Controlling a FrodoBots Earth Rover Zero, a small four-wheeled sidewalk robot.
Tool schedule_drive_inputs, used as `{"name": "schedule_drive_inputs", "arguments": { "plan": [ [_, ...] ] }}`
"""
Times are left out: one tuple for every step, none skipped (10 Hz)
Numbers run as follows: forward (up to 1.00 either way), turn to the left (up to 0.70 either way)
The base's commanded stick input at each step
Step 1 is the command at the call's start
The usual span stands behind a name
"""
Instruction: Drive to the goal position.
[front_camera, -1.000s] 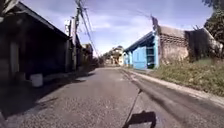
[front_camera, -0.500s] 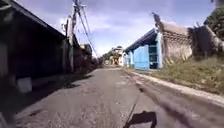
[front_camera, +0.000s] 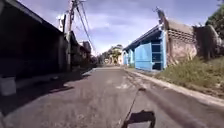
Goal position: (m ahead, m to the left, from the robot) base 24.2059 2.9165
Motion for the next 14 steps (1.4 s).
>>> {"name": "schedule_drive_inputs", "arguments": {
  "plan": [
    [1.00,0.00],
    [1.00,0.00],
    [1.00,0.00],
    [1.00,0.00],
    [1.00,0.00],
    [1.00,0.00],
    [1.00,0.00],
    [1.00,0.00],
    [1.00,0.00],
    [1.00,0.00],
    [1.00,0.00],
    [1.00,0.00],
    [1.00,0.00],
    [1.00,0.00]
  ]
}}
